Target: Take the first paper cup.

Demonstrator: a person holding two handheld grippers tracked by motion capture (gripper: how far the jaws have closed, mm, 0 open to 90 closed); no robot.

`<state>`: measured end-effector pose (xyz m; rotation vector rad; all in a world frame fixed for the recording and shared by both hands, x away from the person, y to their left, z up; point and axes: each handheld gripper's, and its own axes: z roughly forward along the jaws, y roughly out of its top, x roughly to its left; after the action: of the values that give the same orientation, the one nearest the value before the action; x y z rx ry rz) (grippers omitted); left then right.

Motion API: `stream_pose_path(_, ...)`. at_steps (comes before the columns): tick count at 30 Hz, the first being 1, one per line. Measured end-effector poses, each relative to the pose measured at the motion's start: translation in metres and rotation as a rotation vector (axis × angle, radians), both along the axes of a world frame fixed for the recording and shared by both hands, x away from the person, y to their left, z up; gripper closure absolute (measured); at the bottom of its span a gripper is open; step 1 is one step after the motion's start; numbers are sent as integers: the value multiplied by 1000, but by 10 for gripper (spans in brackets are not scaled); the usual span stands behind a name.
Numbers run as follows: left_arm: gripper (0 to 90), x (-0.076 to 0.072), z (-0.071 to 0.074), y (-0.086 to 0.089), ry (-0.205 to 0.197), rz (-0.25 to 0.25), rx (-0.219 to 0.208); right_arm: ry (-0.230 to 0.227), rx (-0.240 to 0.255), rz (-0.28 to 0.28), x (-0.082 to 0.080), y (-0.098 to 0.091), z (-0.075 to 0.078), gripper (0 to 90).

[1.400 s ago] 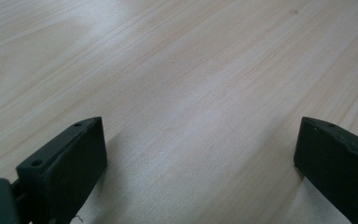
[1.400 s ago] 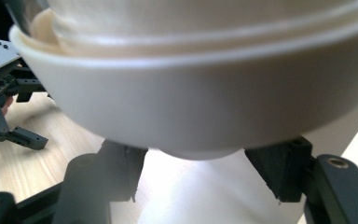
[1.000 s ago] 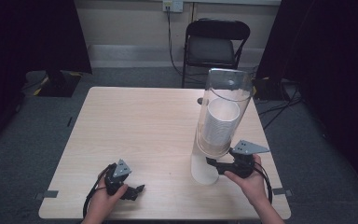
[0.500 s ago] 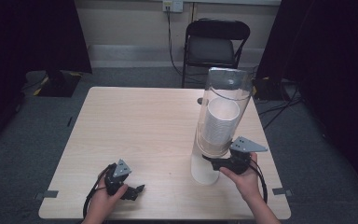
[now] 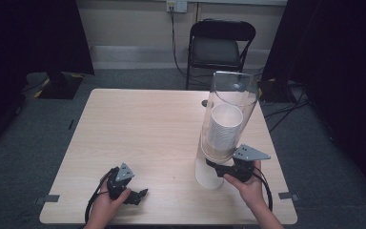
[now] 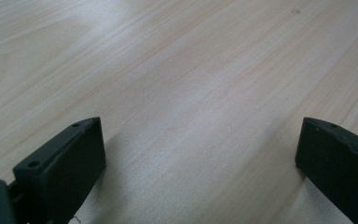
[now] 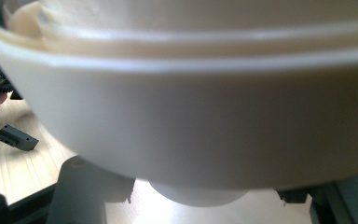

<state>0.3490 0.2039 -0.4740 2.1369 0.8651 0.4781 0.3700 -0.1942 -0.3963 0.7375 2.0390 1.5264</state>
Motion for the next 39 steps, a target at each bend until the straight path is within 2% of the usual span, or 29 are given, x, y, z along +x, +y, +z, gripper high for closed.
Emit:
stream_pose_path(3,10,0,0,0,1,2,-4,4,-8,4,1,-1,1,360)
stream_pose_path(4,10,0,0,0,0,1,-1,13,8,14,1,-2,1,354)
stream_pose_path(7,10,0,0,0,0,1,-1,10,13,10,1,-2,1,344)
stream_pose_path(8,10,0,0,0,0,2,-4,10,27,6,0,0,1,268)
stream_pose_path(9,10,0,0,0,0,2,-3,2,28,-8,-1,1,2,243)
stream_pose_path(13,10,0,0,0,0,2,-4,-8,57,-8,4,1,8,234)
stream_pose_path(14,10,0,0,0,0,1,-2,-8,41,-18,4,1,10,269)
stream_pose_path(15,10,0,0,0,0,0,0,-18,33,4,4,2,11,307)
stream_pose_path(16,10,0,0,0,0,1,-2,-21,19,4,3,2,12,315)
stream_pose_path(20,9,0,0,0,0,1,-2,-21,33,6,3,2,9,333)
stream_pose_path(25,8,0,0,0,0,2,-2,-44,46,11,1,2,4,338)
stream_pose_path(28,8,0,0,0,0,2,-1,-44,36,10,0,3,3,341)
stream_pose_path(29,8,0,0,0,0,1,1,-20,13,10,1,4,0,355)
stream_pose_path(30,8,0,0,0,1,0,1,15,-38,5,2,4,-8,372)
stream_pose_path(31,8,0,0,0,1,1,2,79,-73,3,3,2,-23,372)
stream_pose_path(32,8,0,0,0,1,1,0,123,-142,0,3,0,-39,370)
stream_pose_path(33,8,0,0,0,1,1,0,123,-142,0,3,0,-39,370)
stream_pose_path(34,7,0,0,0,2,1,-2,154,-159,20,0,-4,-43,365)
stream_pose_path(35,6,0,0,0,1,-2,-1,151,-128,21,0,-6,-34,363)
stream_pose_path(36,5,0,0,0,1,-3,-2,138,-132,21,0,-7,-29,360)
stream_pose_path(39,1,1,0,0,-2,-3,3,152,-157,33,0,-7,-30,354)
